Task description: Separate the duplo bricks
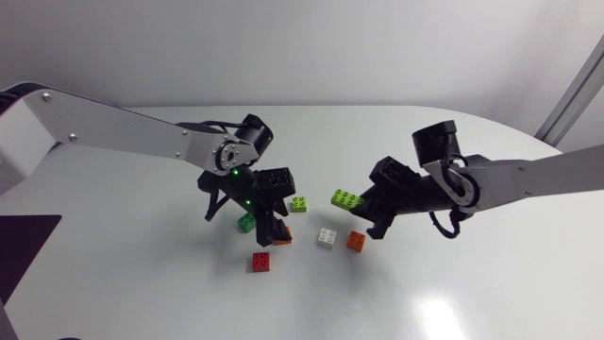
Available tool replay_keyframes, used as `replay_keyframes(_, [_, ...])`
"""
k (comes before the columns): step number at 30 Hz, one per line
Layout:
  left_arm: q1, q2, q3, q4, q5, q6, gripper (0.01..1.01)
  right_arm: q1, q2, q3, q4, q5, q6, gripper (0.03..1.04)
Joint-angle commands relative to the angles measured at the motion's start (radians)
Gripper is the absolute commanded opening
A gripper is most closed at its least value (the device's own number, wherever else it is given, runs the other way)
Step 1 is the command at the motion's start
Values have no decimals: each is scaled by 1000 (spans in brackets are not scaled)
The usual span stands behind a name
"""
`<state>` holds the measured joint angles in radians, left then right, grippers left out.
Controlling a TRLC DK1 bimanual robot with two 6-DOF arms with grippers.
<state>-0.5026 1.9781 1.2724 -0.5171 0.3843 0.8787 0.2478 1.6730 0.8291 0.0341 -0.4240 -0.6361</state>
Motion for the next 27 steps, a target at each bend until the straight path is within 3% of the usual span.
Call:
replay_keyframes(1, [-1, -12, -25, -3, -10, 23, 730, -5, 64, 39, 18, 11, 19, 167])
replay_keyframes(17, [10, 59, -2, 12, -82, 68, 721, 16, 211, 146, 23, 14, 41, 192])
replay_keyframes(22, [13, 96, 22, 14, -90, 77, 721, 18, 215, 146, 20, 13, 39, 343])
replay_keyframes(27, [10, 110, 36, 12, -88, 78, 675, 18, 208, 136, 20, 5, 38, 354])
